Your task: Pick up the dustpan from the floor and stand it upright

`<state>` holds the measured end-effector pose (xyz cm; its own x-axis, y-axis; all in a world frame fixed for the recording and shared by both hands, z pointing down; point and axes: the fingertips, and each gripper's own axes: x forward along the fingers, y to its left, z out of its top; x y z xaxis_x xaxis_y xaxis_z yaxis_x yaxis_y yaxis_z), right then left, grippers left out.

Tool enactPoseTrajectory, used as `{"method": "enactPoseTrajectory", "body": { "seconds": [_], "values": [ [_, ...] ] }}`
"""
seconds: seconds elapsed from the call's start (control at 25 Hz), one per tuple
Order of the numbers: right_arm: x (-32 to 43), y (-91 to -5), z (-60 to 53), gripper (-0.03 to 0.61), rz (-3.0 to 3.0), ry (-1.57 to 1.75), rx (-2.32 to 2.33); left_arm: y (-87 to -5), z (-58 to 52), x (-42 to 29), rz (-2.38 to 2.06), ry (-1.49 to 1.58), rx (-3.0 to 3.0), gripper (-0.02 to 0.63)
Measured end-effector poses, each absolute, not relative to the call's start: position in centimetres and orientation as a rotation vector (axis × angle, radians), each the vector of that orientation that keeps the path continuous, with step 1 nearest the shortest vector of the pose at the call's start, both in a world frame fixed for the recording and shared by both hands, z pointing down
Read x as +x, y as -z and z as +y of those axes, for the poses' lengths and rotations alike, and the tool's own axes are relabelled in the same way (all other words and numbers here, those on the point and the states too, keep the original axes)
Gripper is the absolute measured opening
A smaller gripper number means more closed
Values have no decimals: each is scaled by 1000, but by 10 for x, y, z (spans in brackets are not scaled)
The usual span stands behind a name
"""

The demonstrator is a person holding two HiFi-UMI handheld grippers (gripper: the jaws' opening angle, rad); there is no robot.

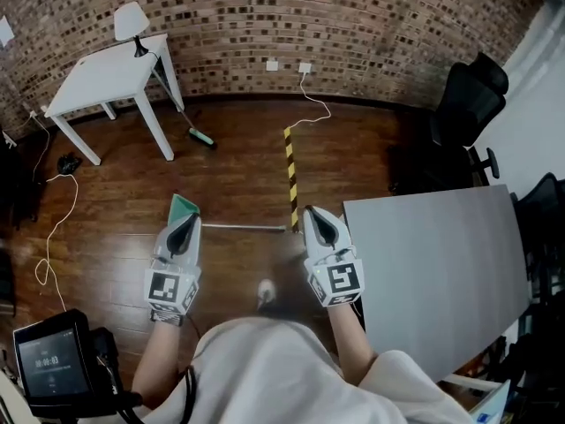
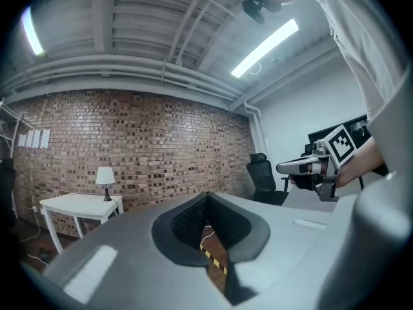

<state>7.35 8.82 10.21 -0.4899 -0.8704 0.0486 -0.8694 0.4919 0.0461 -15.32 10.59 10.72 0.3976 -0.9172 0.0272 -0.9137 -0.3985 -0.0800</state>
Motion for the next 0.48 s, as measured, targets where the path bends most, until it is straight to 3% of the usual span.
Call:
{"method": "enactPoseTrajectory", "body": {
  "seconds": [0.48],
  "values": [
    [63, -92, -12, 12, -2668, 11, 1543, -105, 6, -160, 1710, 115, -2590, 0]
  ]
}}
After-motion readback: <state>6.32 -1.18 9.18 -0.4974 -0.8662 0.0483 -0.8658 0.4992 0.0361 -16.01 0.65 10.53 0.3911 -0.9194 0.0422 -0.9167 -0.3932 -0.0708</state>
